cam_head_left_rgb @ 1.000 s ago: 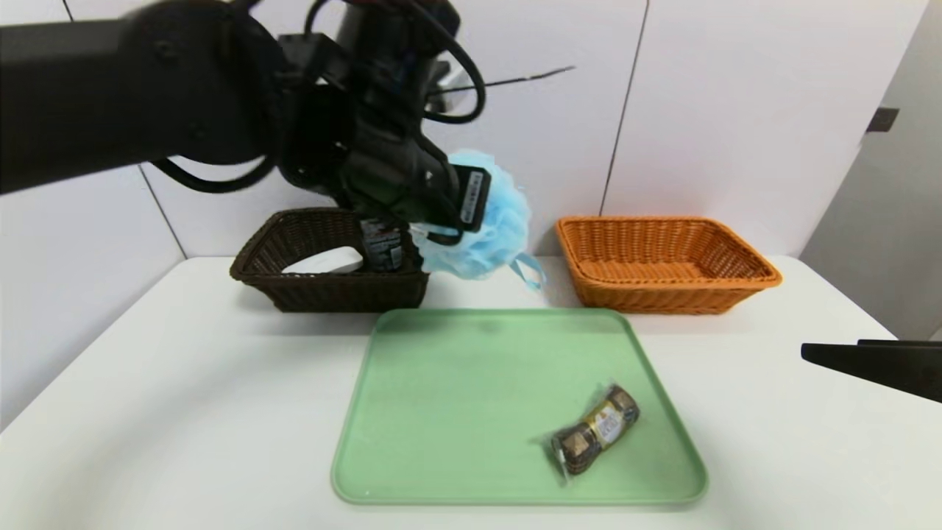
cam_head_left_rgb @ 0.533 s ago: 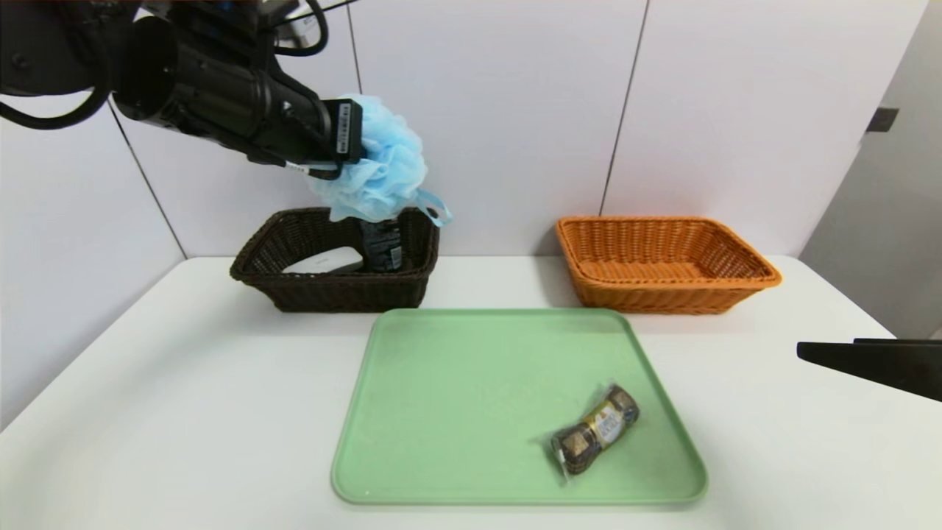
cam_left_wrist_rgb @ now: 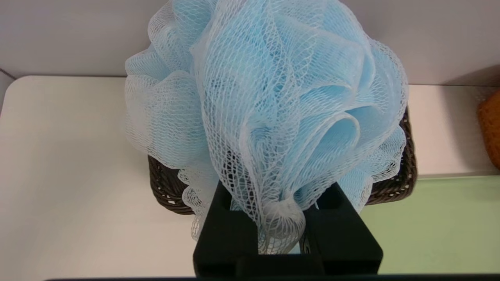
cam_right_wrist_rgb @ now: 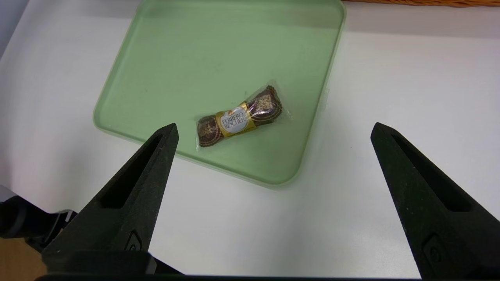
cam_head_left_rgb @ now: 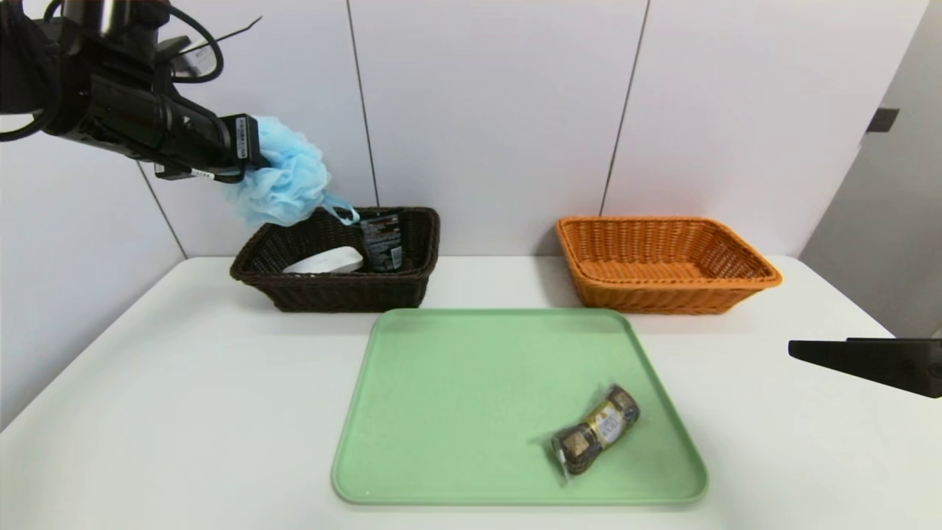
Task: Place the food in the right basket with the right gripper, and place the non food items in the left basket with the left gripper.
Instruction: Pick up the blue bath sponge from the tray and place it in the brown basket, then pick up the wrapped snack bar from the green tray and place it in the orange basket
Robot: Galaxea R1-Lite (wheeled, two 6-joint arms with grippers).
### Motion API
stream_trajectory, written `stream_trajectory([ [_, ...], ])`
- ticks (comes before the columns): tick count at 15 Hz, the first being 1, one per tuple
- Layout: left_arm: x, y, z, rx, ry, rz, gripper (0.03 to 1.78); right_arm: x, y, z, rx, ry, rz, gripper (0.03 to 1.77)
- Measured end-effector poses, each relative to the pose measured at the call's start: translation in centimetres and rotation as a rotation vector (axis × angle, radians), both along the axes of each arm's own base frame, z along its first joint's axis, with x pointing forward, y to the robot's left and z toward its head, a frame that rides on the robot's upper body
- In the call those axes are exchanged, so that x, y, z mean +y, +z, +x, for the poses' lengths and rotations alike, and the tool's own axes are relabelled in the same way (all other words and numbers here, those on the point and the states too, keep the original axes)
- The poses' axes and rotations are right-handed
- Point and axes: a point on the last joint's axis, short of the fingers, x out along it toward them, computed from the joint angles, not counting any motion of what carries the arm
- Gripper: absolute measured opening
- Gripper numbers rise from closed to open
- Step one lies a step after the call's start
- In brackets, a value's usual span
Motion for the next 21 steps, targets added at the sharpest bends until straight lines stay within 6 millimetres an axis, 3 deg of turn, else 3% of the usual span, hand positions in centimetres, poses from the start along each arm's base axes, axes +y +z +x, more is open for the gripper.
stream_trajectory([
  [5, 0.4, -4.0, 2.6, 0.12, 0.02, 0.001, 0.31, 0.0, -0.1, 0.1, 0.007, -0.001, -0.002, 1.7],
  [11, 0.0, -6.5, 4.4, 0.183, 0.015, 0.001, 1.01, 0.0, 0.0, 0.0, 0.0, -0.002, -0.001, 1.7],
  [16, 0.0, -4.9, 3.5, 0.135, 0.014, 0.004, 1.35, 0.0, 0.0, -0.1, -0.003, -0.001, 0.0, 1.7],
  [21, 0.3, -0.5, 0.3, -0.003, 0.016, -0.008, 1.51, 0.0, 0.2, -0.4, -0.013, 0.003, 0.002, 1.7],
])
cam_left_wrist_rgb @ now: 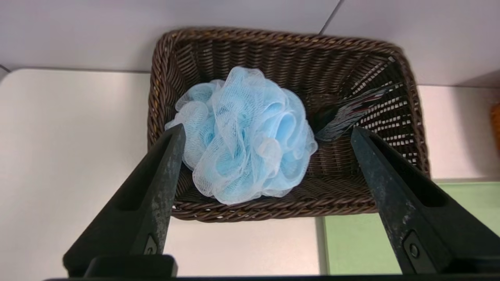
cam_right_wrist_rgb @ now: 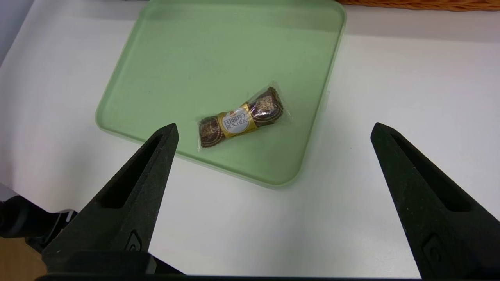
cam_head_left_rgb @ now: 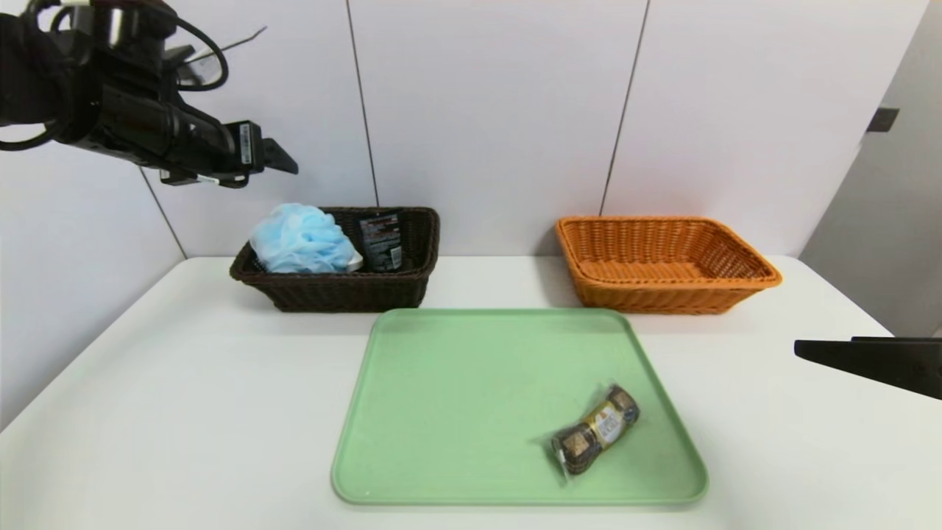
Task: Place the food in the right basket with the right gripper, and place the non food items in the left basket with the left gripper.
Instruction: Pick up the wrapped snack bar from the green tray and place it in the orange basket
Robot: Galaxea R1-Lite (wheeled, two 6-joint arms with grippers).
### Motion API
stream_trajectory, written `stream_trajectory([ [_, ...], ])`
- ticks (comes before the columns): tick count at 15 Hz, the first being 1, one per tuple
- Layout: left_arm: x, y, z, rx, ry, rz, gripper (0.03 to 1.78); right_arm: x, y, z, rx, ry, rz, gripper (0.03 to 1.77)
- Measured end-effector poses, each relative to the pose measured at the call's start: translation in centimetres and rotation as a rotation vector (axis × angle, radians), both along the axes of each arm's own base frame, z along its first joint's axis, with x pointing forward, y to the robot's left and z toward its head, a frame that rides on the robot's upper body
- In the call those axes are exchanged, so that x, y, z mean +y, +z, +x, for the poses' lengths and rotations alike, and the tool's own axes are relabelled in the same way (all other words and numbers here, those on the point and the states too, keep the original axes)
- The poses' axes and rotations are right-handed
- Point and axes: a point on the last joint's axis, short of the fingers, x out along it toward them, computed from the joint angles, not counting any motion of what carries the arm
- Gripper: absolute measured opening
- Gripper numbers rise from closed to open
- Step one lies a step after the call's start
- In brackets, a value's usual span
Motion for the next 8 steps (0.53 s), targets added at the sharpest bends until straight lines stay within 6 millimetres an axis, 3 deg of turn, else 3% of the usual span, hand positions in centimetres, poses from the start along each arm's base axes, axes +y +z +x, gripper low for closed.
stream_trajectory([
  [4, -0.8, 2.1, -5.0, -0.03, -0.031, -0.033, 1.59, 0.1, 0.0, -0.1, -0.004, 0.01, -0.001, 1.7],
  [8, -4.4, 1.2, -11.8, 0.011, -0.204, -0.04, 1.64, 0.4, 0.6, 0.0, -0.02, 0.037, 0.0, 1.7],
])
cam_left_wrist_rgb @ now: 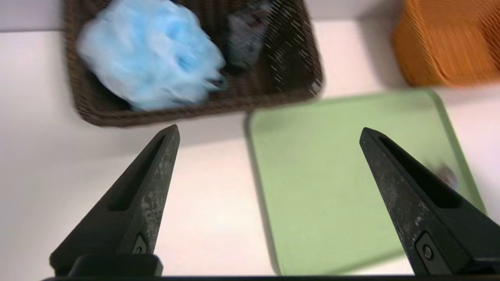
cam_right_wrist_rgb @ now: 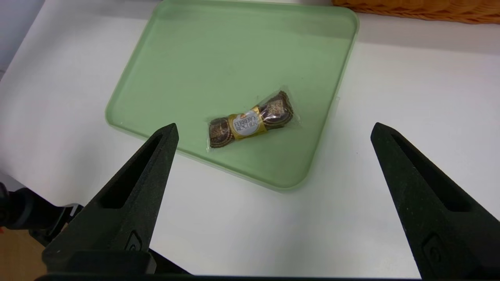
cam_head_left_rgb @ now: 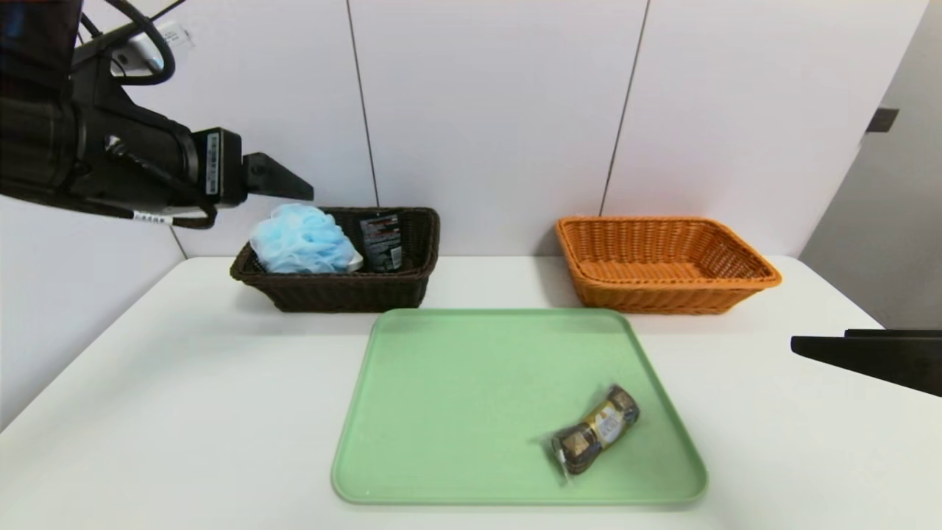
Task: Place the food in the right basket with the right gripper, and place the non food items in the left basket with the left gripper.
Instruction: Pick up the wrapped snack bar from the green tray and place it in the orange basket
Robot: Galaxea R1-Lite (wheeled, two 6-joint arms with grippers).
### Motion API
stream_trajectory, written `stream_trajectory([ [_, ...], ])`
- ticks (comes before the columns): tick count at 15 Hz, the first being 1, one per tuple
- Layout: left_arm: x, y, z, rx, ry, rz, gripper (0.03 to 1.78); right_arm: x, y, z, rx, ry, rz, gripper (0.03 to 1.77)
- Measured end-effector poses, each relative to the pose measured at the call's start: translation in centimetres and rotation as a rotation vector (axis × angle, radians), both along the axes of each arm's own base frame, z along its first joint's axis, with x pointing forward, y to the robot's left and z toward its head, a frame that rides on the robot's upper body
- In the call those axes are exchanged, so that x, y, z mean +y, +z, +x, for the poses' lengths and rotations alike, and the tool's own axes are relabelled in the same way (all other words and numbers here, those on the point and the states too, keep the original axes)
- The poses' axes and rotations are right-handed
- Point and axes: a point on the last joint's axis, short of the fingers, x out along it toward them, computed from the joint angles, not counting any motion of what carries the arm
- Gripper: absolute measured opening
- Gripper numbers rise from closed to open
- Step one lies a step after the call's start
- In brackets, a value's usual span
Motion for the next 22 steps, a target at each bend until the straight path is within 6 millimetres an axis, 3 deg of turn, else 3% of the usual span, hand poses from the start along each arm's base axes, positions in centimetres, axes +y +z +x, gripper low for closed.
stream_trajectory([
  [4, -3.0, -2.1, -5.6, 0.047, -0.218, 0.019, 1.66, 0.8, 0.2, 0.7, 0.011, 0.044, -0.002, 1.7],
  [7, -3.7, -4.0, -7.4, 0.066, -0.304, 0.039, 1.67, 1.4, 0.3, 1.5, 0.02, 0.076, -0.009, 1.7],
  [15, -3.9, -4.5, -7.8, 0.018, -0.338, 0.039, 1.69, 3.3, 0.9, 5.8, -0.011, 0.18, -0.124, 1.7],
  [22, -4.1, -4.7, -7.3, 0.028, -0.324, 0.047, 1.69, 5.4, -2.8, 10.5, -0.064, 0.61, -0.41, 1.7],
])
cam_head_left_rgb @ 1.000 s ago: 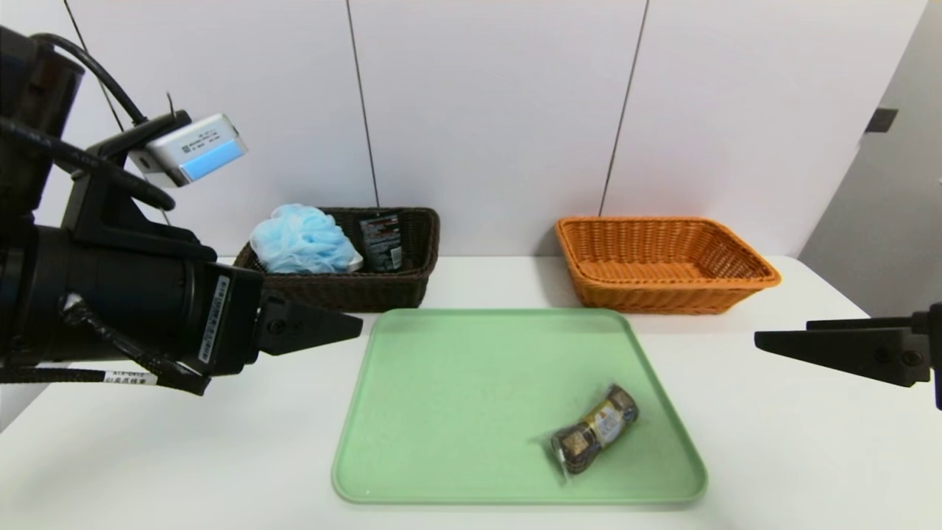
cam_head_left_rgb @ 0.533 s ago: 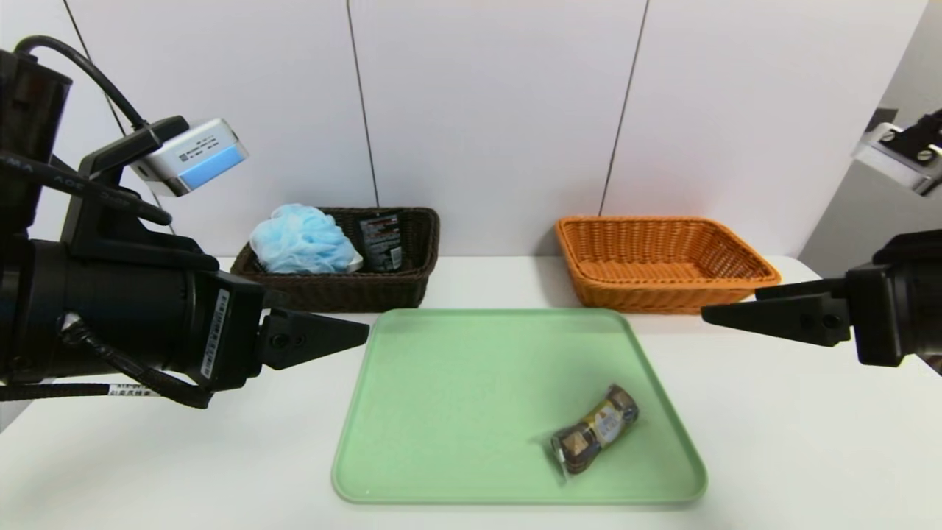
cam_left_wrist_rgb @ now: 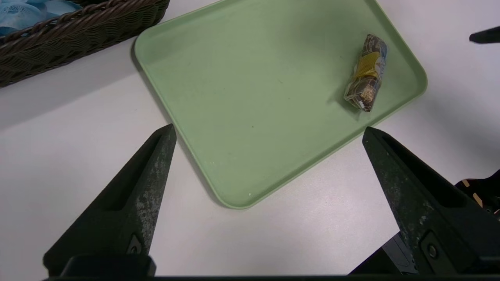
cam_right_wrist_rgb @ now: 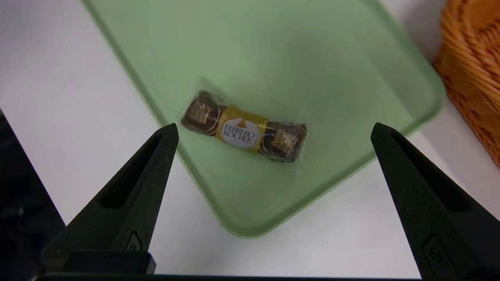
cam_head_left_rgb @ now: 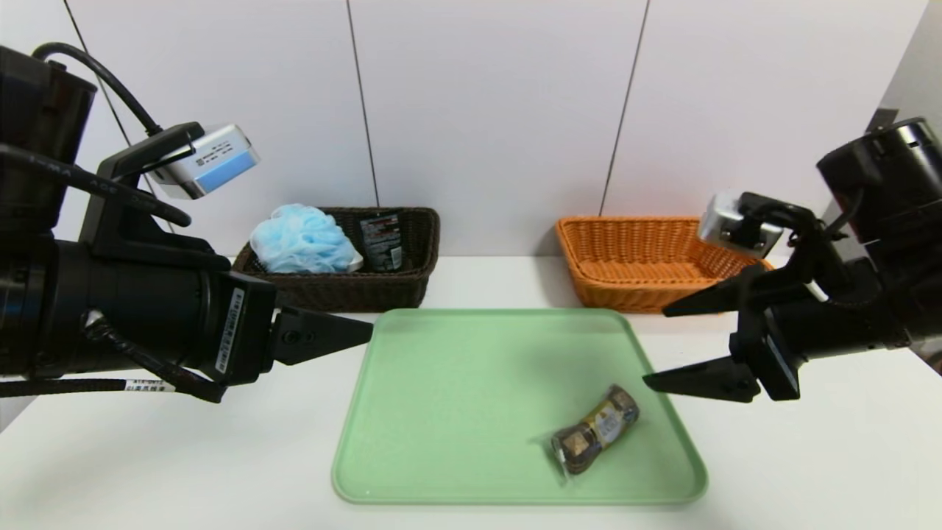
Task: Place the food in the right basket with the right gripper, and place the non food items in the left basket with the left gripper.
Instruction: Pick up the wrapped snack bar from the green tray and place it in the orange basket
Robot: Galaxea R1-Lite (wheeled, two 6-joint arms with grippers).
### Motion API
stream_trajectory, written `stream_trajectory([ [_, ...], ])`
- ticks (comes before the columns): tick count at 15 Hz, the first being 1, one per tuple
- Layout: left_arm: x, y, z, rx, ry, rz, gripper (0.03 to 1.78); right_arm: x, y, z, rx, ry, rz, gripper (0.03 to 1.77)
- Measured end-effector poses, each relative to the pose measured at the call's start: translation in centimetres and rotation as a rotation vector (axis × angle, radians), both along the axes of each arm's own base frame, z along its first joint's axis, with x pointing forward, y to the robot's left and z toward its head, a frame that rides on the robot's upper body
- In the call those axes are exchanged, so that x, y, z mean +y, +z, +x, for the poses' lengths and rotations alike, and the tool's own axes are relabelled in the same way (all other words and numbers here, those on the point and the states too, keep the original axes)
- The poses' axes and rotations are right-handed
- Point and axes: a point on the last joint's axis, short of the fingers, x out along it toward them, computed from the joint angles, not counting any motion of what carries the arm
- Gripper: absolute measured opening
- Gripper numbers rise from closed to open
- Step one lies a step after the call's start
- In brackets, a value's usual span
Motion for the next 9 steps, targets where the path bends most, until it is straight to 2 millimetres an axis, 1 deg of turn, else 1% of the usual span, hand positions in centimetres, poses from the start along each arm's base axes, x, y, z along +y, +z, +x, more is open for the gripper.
stream_trajectory([
  [3, 0.0, 0.0, 0.0, 0.0, 0.0, 0.0, 1.69, 0.4, -0.7, 0.8, 0.037, 0.204, -0.076, 1.7],
  [6, 0.0, 0.0, 0.0, 0.0, 0.0, -0.002, 1.69, 0.0, -1.2, 2.1, 0.088, 0.365, -0.154, 1.7],
  [9, 0.0, 0.0, -0.1, 0.003, -0.001, -0.003, 1.69, 0.0, -1.7, 3.5, 0.11, 0.47, -0.185, 1.7],
])
